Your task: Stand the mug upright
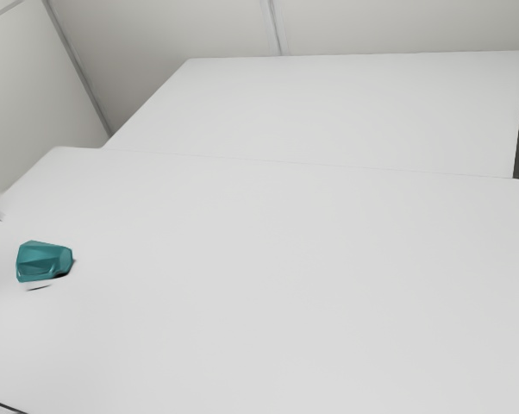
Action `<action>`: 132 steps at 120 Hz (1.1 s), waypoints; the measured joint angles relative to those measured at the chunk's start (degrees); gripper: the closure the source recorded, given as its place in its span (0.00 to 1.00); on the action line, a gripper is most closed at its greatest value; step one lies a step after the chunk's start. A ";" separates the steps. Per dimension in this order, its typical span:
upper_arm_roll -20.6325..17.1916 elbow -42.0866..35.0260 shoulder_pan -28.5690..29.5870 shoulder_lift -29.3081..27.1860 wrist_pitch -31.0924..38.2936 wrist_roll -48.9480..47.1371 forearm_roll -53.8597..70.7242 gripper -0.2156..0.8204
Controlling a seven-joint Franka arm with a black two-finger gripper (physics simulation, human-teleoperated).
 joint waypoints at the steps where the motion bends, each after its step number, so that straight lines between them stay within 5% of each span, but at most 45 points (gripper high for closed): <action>1: -0.13 0.21 0.33 0.33 -0.11 0.27 -0.15 0.21; 65: -5.45 11.82 7.53 12.24 -4.56 12.29 -0.94 0.21; 132: -7.24 10.81 11.07 14.28 -7.74 19.62 -9.96 0.21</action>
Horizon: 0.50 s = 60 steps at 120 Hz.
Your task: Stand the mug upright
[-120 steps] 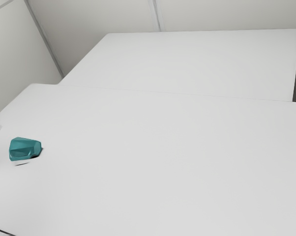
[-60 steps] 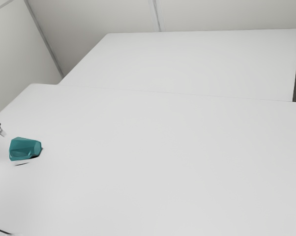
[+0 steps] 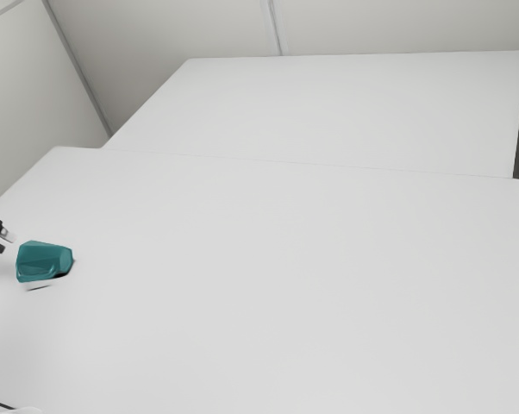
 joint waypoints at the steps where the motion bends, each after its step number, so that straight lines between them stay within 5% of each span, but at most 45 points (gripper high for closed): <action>1: 0.00 -0.05 0.06 0.03 -0.07 0.10 -0.19 0.21; 60: -0.11 -3.53 2.52 -0.10 -4.52 4.99 -7.58 0.21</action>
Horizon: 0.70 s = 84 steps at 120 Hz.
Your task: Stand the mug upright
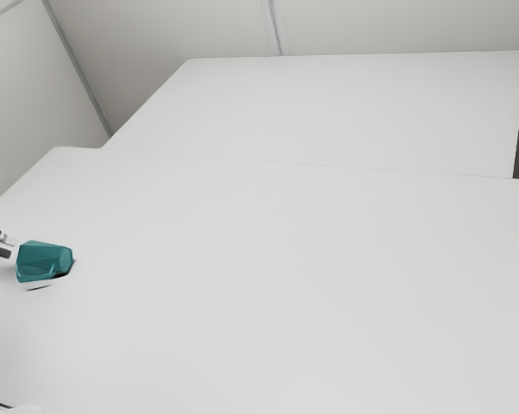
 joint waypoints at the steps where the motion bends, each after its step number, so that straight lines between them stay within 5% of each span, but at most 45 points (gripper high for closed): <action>1: 0.00 -0.03 0.09 -0.01 -0.06 0.07 -0.03 0.21; 84: -5.11 -1.00 3.83 0.71 -1.72 5.29 -3.69 0.21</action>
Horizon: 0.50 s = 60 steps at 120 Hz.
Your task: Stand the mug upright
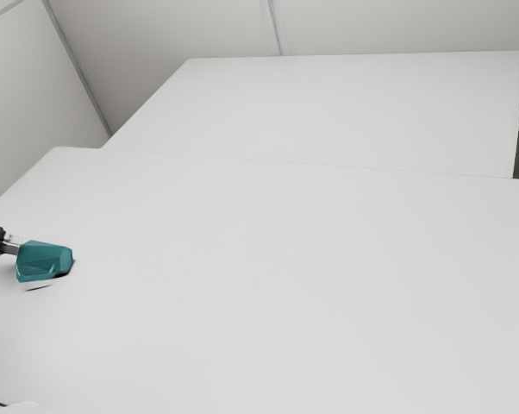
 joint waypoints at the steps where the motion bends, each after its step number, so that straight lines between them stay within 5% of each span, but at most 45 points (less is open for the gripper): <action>1: -0.01 -0.04 0.02 0.00 -0.01 0.06 -0.10 0.21; 60: -0.95 -2.76 0.60 -0.18 -2.11 3.23 -4.21 0.35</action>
